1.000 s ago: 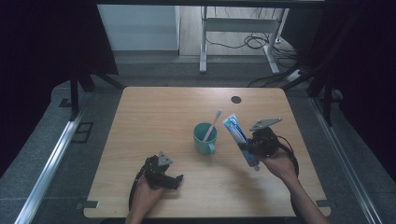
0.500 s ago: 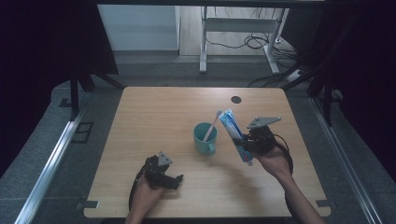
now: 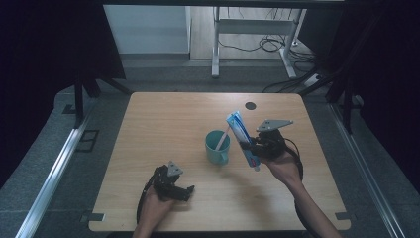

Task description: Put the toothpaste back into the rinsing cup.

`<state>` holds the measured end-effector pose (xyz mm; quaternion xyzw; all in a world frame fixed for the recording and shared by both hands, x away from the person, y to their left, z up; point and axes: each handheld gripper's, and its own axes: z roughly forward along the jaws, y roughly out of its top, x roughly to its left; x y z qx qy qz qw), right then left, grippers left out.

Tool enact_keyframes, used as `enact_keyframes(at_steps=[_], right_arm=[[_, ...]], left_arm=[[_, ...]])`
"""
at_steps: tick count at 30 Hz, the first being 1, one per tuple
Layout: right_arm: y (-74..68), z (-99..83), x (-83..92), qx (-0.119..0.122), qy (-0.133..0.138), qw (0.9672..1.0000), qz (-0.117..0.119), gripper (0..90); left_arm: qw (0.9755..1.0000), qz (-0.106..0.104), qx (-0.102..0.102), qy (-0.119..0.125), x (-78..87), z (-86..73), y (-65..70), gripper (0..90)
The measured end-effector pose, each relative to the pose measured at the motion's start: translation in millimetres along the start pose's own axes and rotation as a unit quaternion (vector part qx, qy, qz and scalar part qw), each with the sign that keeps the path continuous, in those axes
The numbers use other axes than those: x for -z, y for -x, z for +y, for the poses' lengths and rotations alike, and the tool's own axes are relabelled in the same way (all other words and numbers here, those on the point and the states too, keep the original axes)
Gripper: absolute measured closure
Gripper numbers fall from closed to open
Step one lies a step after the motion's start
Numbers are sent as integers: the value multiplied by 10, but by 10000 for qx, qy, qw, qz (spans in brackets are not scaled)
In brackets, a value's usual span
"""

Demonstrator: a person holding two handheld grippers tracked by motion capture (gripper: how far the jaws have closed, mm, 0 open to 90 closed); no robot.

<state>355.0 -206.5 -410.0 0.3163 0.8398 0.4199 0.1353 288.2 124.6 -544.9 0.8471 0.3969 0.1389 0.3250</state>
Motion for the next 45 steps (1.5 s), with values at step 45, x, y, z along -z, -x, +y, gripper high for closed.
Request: enact_keyframes(at_steps=[45], right_arm=[[-28,531,-336,-121,578,9981,162,721]], left_arm=[[10000,2,5,0,0,0,1,0]])
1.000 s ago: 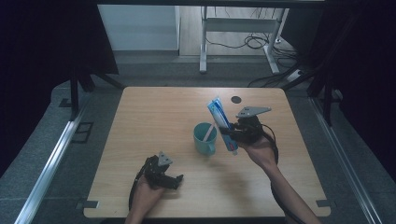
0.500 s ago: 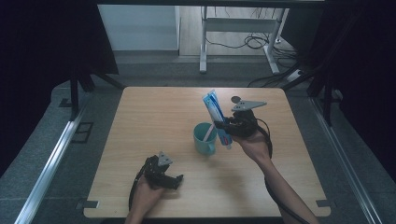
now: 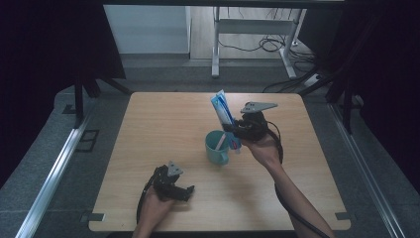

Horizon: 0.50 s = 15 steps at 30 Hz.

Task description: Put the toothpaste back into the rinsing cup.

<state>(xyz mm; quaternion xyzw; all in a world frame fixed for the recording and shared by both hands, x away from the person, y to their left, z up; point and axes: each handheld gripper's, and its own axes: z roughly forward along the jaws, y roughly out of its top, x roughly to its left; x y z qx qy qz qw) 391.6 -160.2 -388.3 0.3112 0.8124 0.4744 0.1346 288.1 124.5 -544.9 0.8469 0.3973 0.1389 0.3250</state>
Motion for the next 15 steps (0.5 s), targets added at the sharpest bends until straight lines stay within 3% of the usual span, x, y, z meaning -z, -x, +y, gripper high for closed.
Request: enact_keyframes(at_steps=[15], right_arm=[[-38,163,-78,17,122,9999,-21,721]], left_arm=[[10000,-4,2,6,-1,0,-1,0]])
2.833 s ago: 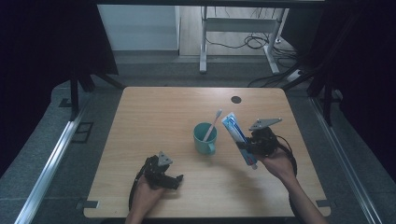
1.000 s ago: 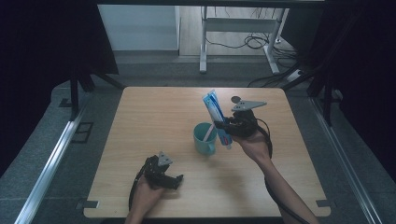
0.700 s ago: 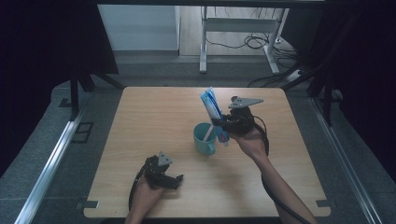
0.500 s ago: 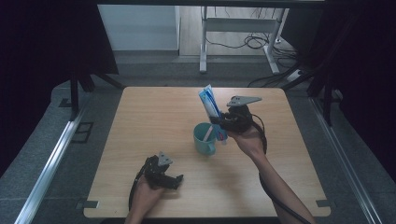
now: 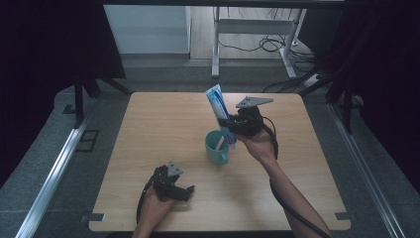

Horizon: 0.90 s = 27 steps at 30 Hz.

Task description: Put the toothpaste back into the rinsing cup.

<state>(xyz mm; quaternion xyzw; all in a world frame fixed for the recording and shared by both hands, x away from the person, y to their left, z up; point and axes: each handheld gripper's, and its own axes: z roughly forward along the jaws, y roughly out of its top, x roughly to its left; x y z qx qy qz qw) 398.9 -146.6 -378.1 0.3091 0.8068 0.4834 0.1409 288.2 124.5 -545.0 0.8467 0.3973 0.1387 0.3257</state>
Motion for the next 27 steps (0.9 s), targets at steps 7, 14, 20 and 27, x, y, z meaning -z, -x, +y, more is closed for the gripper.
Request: enact_keyframes(at_steps=[7,14,20,27], right_arm=[[-55,76,-79,85,48,10000,1,722],[-108,109,-177,125,91,9999,27,721],[-128,78,-248,137,106,9998,35,721],[-113,11,-320,139,86,9999,-22,721]], left_arm=[[10000,-4,-3,3,0,0,0,0],[10000,-4,-6,4,0,0,3,0],[10000,-7,-10,2,0,0,3,0],[10000,-5,-14,0,-1,0,2,0]])
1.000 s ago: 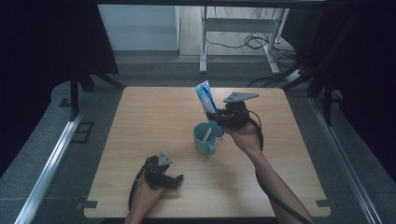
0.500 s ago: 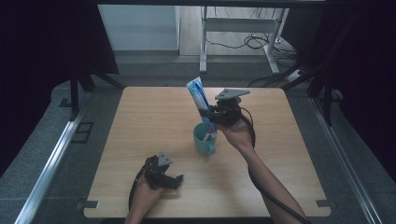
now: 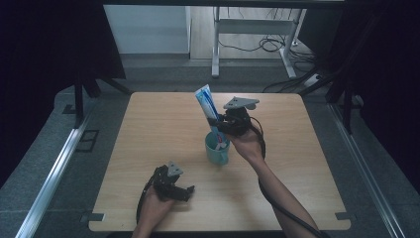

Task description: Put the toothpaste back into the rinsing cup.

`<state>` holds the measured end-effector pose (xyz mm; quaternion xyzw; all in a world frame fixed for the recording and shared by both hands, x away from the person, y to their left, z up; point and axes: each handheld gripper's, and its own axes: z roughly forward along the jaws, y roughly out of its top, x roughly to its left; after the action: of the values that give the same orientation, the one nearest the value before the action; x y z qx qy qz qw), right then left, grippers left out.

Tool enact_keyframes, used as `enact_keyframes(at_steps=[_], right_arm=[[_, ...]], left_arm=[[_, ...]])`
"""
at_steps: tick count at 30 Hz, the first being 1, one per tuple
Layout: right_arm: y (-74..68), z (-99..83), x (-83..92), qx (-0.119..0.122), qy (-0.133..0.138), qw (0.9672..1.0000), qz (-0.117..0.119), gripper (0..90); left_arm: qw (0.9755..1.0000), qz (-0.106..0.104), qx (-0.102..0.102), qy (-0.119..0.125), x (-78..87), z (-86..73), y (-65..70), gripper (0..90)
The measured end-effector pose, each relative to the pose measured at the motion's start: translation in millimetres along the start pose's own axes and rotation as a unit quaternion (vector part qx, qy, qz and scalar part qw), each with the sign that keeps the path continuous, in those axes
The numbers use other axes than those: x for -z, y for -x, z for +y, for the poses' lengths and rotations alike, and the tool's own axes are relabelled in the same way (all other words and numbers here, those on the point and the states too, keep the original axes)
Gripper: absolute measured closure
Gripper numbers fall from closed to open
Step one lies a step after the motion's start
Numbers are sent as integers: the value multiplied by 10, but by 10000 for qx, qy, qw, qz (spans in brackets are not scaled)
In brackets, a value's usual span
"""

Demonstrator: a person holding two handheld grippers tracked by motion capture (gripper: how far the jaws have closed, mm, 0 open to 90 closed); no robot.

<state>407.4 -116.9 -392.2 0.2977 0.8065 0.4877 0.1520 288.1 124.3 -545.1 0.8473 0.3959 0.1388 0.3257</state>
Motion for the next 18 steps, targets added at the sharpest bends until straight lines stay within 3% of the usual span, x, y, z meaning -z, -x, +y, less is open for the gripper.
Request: enact_keyframes(at_steps=[18], right_arm=[[5,-192,-162,32,-64,10000,-62,721]], left_arm=[[10000,-5,-10,-10,2,0,-1,0]])
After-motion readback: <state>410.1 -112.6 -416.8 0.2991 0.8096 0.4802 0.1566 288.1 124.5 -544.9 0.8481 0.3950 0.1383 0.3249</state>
